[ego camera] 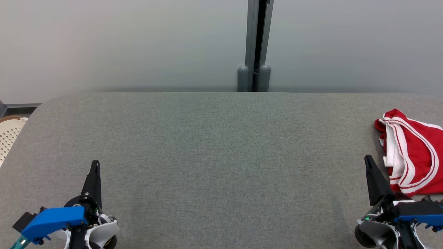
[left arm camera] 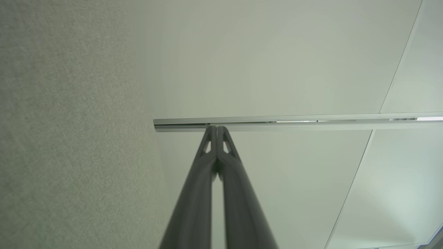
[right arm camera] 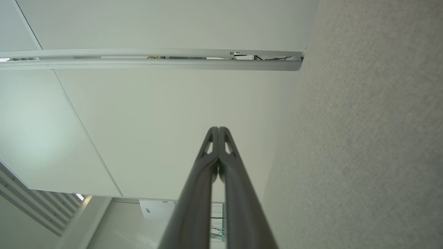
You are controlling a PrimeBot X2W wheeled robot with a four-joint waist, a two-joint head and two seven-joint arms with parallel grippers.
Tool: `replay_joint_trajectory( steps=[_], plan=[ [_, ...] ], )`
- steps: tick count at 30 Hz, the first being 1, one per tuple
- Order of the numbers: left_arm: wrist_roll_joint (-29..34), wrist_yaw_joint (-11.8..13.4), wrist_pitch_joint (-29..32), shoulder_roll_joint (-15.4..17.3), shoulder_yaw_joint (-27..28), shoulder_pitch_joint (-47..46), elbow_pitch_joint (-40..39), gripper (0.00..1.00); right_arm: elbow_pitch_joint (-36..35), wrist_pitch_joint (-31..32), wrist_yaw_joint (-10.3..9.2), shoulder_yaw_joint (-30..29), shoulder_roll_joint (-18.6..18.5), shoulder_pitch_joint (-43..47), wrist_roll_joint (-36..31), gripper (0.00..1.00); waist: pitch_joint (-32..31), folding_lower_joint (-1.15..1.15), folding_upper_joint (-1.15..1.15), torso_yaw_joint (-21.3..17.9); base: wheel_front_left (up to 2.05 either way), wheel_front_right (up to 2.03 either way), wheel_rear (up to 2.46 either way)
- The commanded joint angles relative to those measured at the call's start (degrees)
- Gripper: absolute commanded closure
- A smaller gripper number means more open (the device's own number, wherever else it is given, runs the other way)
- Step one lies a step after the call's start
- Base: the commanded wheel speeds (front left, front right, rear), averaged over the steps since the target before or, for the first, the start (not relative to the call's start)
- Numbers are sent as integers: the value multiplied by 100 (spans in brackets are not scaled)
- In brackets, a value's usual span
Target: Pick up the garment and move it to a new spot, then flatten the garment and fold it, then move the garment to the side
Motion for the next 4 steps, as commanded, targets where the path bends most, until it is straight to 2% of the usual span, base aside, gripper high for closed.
replay_joint_trajectory(
  steps=[1,4],
  plan=[
    [-13,-18,21,13,8,-60,-26,100,-21,24,2,-12,-36,71,14,100,0,0,0,0,0,0,0],
    [-14,-18,21,13,8,-60,-26,100,-21,24,2,-12,-36,71,14,100,0,0,0,0,0,0,0]
  ],
)
